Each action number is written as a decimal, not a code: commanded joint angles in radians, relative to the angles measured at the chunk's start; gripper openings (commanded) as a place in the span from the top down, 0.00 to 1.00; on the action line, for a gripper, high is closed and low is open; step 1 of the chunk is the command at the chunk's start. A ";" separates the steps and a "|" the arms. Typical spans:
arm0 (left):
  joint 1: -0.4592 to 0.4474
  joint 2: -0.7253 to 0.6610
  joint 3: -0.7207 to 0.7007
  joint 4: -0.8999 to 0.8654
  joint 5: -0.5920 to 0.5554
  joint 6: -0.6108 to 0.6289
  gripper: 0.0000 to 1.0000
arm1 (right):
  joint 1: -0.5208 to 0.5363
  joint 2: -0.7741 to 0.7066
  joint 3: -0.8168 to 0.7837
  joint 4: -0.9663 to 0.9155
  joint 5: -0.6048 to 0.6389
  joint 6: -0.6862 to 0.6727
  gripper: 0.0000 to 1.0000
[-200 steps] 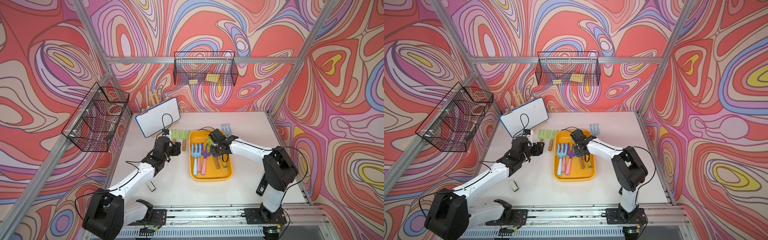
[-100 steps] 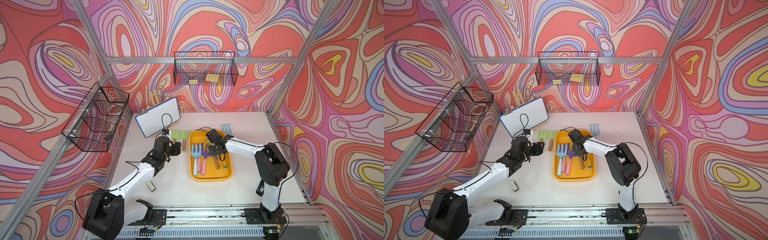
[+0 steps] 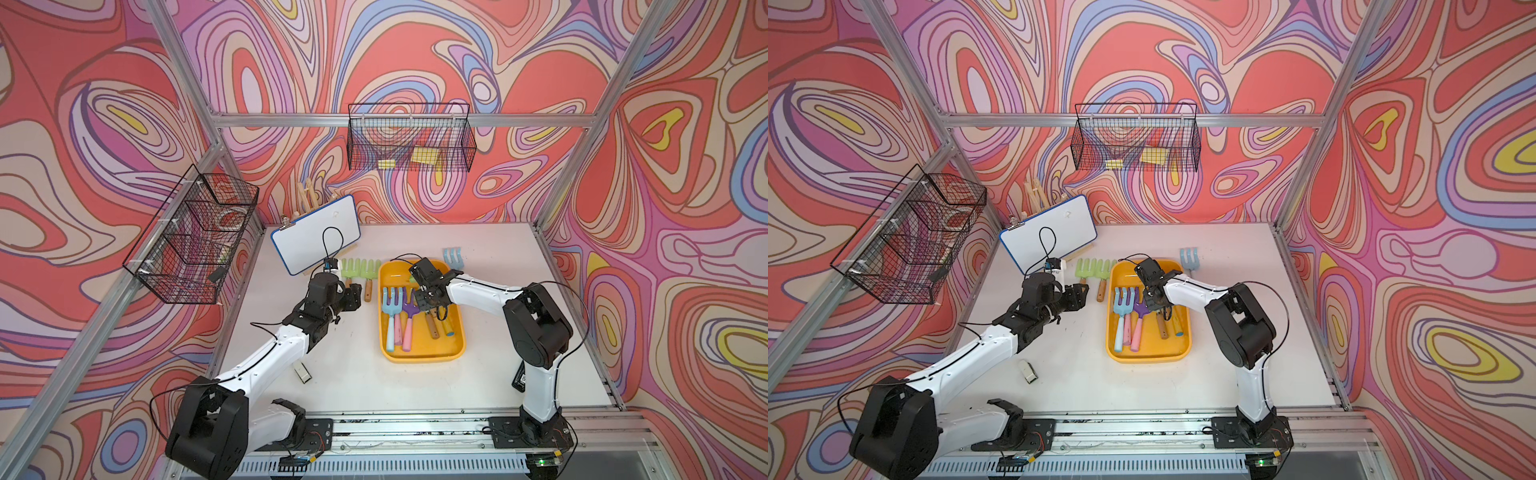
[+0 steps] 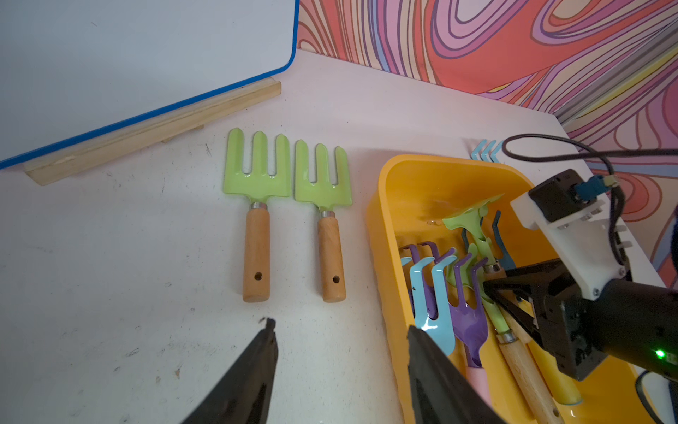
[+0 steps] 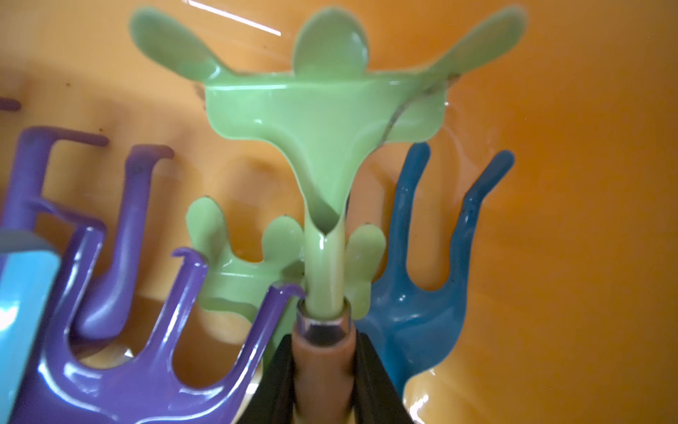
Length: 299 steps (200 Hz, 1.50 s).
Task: Take the hand rake out of the storage box
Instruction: Pick up the rake from the storage box.
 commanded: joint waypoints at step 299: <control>0.005 0.035 0.015 0.003 0.017 -0.002 0.40 | -0.249 -0.490 -0.104 -0.073 0.061 -0.112 0.83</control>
